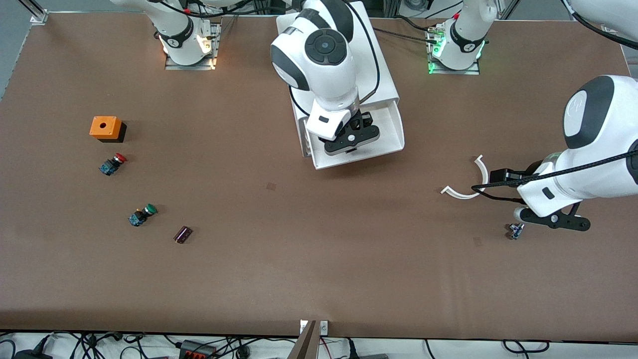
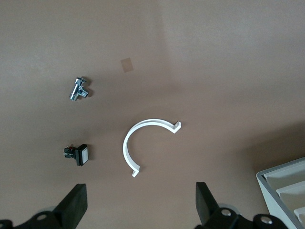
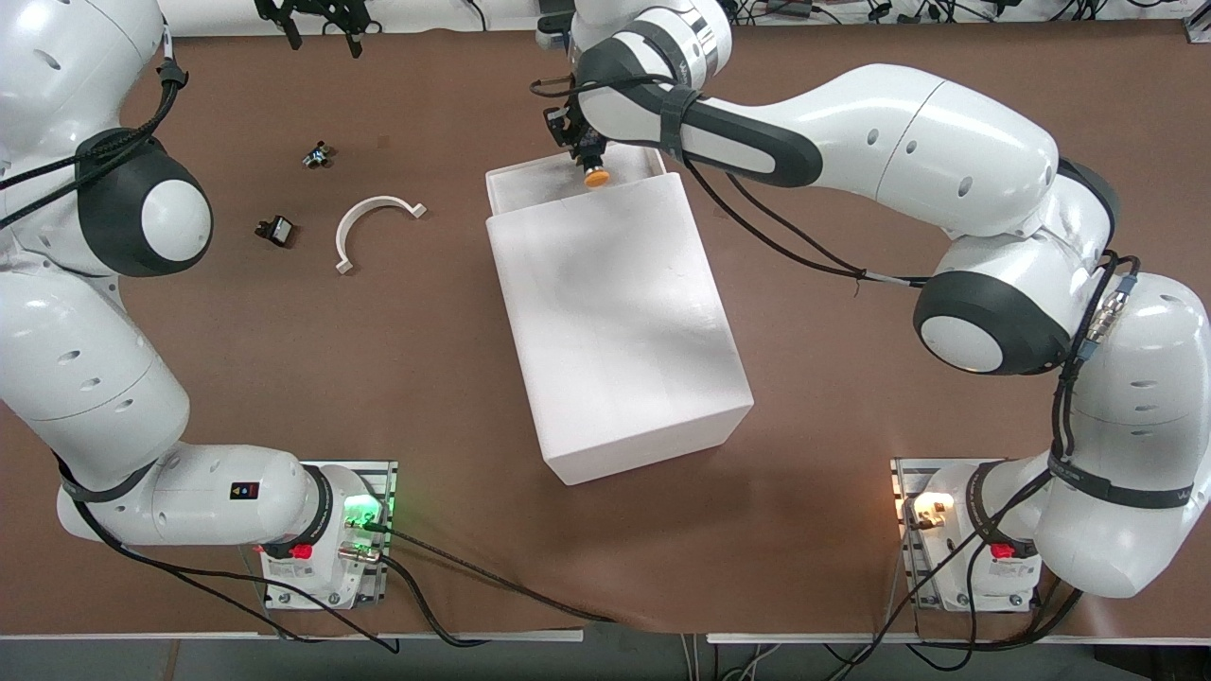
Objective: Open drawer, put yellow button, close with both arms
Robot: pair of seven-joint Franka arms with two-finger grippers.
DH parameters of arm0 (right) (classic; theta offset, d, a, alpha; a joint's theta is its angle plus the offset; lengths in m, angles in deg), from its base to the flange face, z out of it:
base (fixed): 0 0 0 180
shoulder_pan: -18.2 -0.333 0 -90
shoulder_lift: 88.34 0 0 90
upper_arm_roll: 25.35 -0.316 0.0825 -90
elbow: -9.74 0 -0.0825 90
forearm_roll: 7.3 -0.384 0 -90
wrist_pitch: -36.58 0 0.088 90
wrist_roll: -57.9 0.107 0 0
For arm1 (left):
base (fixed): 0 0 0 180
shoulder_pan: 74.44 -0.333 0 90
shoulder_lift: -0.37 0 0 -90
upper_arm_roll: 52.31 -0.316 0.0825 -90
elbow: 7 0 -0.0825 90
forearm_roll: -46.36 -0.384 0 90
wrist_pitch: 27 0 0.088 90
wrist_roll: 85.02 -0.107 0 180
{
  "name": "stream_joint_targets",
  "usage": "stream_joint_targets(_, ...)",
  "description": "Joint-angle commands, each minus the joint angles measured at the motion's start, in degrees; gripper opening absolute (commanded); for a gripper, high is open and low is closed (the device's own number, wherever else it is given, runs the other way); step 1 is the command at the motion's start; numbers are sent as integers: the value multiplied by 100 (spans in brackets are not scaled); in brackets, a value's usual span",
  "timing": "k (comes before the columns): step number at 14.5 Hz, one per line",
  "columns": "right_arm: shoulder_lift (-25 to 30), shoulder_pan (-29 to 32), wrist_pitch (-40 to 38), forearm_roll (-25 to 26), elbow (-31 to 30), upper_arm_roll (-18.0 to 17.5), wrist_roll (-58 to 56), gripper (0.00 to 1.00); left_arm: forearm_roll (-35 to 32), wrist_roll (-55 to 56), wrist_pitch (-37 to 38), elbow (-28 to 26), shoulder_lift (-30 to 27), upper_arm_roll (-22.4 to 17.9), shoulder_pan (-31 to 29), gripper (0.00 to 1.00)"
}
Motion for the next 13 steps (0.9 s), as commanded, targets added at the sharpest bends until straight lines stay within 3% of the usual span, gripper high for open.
stream_joint_targets(1,-120,-113,-241,89,236,47,157,0,90,79,25,23,1,18,-19,100)
stream_joint_targets(11,-348,-227,-135,80,236,12,508,0,213,465,34,-21,1,27,77,100)
stream_joint_targets(12,-348,-236,-135,72,236,29,604,14,213,465,34,-21,1,27,77,100)
stream_joint_targets(13,-348,-227,-127,80,245,47,631,74,213,465,43,-12,1,18,77,100)
